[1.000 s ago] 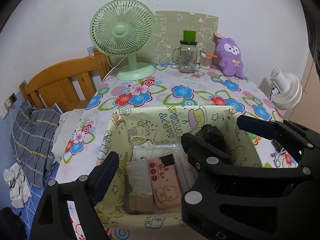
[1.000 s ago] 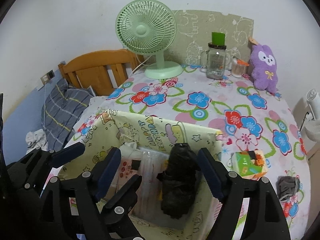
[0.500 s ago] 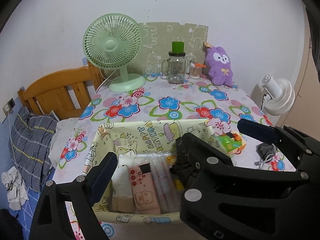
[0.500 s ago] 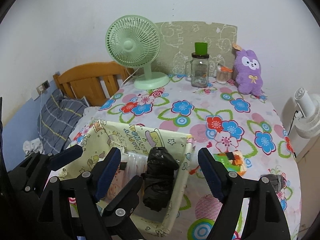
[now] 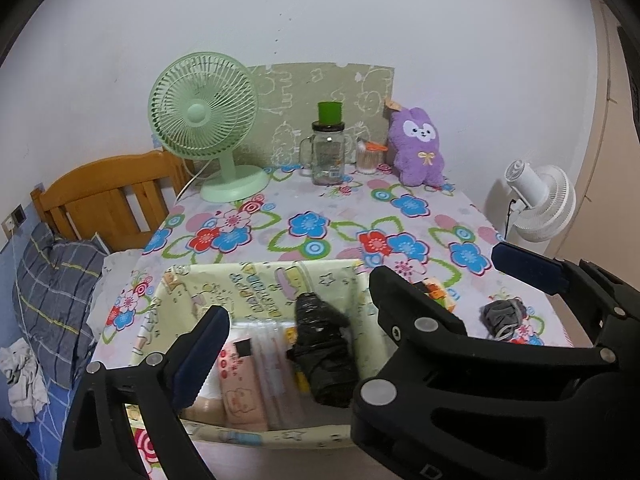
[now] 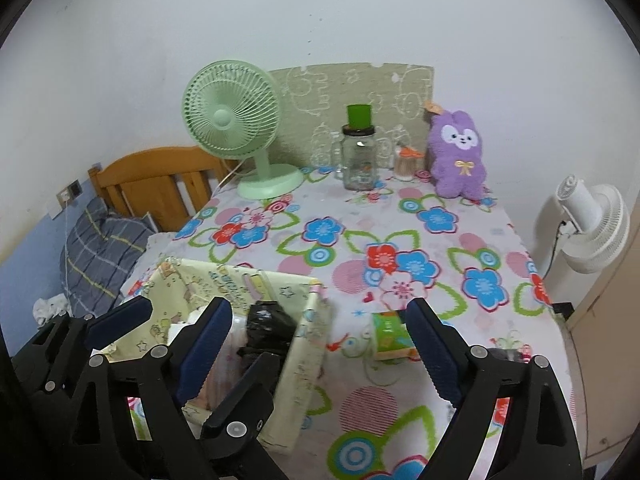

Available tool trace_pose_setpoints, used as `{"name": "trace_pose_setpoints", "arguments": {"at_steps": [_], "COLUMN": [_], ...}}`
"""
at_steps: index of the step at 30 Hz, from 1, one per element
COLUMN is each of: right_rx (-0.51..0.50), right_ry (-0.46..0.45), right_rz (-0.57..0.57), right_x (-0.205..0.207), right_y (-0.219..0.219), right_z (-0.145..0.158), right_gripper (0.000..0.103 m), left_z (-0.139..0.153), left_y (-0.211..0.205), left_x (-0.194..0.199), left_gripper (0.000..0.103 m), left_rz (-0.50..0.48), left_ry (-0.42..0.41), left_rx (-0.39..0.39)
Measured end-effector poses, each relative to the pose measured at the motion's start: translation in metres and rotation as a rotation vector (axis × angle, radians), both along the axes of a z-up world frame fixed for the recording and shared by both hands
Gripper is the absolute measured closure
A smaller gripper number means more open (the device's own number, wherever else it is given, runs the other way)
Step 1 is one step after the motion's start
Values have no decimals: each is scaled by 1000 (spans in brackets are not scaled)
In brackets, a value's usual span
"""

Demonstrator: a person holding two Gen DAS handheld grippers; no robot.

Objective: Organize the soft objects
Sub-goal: 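Withdraw both tools up out of the fabric box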

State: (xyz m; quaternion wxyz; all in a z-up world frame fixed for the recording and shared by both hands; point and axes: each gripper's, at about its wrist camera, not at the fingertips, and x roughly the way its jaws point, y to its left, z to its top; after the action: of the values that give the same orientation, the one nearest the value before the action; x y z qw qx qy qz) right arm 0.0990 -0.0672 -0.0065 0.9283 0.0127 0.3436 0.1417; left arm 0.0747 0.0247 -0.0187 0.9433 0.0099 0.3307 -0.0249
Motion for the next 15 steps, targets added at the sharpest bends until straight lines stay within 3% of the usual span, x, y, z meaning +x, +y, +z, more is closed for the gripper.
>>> {"name": "trace_pose_setpoints", "arguments": {"at_steps": [15], "right_rx": [-16], "right_ry": [-7], "right_rz": [-75], "right_x": [-6], "right_y": [-44], "right_z": [7], "right_gripper": [9], "left_z": [6], "left_y": [-39], "left_x": [-4], "left_gripper": [4], "left_rz": [-31], "left_ry": [-16], "left_rx": [-14]}}
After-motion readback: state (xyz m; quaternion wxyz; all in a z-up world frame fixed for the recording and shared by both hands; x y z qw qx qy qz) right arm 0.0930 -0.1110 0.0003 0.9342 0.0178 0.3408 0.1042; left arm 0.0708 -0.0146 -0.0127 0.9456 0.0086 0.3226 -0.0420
